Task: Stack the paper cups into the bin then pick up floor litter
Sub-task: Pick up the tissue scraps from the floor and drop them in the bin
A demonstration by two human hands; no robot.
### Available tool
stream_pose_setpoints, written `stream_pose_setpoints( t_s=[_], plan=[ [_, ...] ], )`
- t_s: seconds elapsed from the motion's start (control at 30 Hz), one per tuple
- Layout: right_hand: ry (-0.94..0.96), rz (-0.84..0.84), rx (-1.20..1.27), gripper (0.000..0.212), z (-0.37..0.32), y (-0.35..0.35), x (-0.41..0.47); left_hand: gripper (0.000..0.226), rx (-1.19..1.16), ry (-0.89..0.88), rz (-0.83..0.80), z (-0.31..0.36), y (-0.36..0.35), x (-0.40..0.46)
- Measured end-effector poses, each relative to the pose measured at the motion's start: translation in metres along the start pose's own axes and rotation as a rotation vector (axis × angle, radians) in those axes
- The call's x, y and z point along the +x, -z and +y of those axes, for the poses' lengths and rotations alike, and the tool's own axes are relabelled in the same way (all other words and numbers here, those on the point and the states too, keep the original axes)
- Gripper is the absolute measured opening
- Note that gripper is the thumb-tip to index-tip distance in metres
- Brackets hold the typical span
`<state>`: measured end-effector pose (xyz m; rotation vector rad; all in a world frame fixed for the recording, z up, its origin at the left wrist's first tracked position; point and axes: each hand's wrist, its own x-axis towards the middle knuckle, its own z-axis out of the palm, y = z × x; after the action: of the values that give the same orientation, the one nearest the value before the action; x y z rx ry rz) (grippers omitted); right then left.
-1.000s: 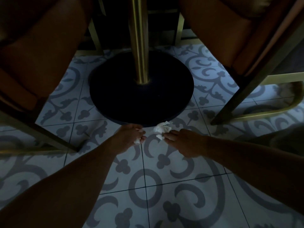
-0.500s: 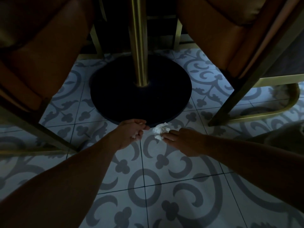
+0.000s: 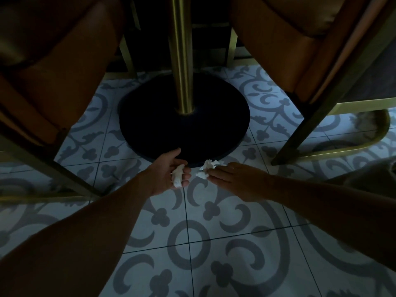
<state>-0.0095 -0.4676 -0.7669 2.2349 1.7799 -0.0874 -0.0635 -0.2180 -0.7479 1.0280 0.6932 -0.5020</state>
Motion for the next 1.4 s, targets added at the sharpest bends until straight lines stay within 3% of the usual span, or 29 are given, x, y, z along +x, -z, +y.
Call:
stream_pose_setpoints(
  t_s=[0.17,0.33,0.53,0.7,0.83,0.97,1.1,1.27,1.4],
  plan=[
    [0.057,0.065,-0.036,0.091,-0.009,0.005,0.005,0.069,0.123,0.064,-0.003,-0.004,0.001,0.001],
    [0.14,0.138,-0.088,0.087,-0.018,0.016,0.01,0.078,0.172,0.159,-0.135,-0.007,-0.008,-0.001],
    [0.168,0.072,-0.14,0.078,-0.022,0.012,0.01,0.044,0.321,0.168,-0.178,-0.011,-0.017,-0.004],
    [0.174,0.086,-0.161,0.077,-0.023,0.003,0.013,0.02,0.405,0.067,-0.063,-0.019,-0.017,0.0],
    [0.155,0.11,-0.135,0.079,-0.023,-0.001,0.016,0.018,0.537,-0.006,0.029,-0.021,-0.014,0.004],
    [0.139,0.101,-0.134,0.083,-0.02,-0.009,0.013,0.032,0.563,-0.054,0.201,-0.022,-0.005,0.011],
    [0.1,-0.001,-0.067,0.086,-0.011,-0.02,0.01,0.039,0.427,-0.093,0.214,-0.021,0.004,0.012],
    [-0.051,-0.116,0.034,0.086,-0.003,-0.035,0.001,0.025,0.459,-0.137,0.145,-0.023,0.004,0.008],
    [-0.12,-0.179,0.115,0.089,-0.001,-0.051,0.014,0.048,0.486,-0.173,0.182,-0.02,0.013,0.015]
  ],
)
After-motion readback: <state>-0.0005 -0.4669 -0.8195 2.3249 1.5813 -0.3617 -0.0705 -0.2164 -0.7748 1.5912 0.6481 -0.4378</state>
